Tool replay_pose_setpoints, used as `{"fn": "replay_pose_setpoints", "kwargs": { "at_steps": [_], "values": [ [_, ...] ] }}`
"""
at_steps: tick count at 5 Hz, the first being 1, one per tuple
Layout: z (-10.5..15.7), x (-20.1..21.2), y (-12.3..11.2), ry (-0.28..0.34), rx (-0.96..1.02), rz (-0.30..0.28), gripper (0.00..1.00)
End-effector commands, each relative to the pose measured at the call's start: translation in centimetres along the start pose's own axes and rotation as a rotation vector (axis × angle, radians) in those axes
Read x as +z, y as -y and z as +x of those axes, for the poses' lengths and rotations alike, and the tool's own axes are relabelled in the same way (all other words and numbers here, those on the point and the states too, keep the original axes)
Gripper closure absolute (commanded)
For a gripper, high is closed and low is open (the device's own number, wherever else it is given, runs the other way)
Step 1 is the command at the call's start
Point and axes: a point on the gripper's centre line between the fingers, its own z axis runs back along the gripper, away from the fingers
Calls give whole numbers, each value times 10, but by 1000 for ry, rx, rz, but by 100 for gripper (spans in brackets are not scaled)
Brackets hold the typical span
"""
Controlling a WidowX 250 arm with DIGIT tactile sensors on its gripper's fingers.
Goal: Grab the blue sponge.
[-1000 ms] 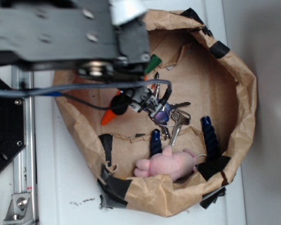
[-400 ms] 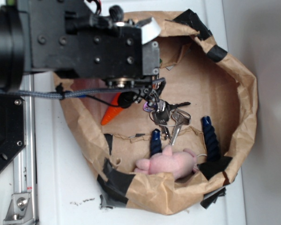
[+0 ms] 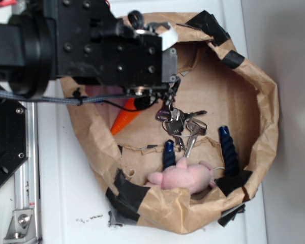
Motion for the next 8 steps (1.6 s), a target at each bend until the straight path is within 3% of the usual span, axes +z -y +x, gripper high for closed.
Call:
{"fn": "replay_pose_setpoints", "kwargs": {
  "at_steps": [1, 2, 3, 6, 8],
  "values": [
    [15, -10, -35, 22, 255, -80, 0],
    [20, -17, -38, -72, 328, -57, 0],
    [19, -16, -36, -88, 310, -46, 0],
    [15, 37, 3, -83, 244, -163, 0],
    [-8, 41, 10, -68, 212, -171, 0]
  ]
}}
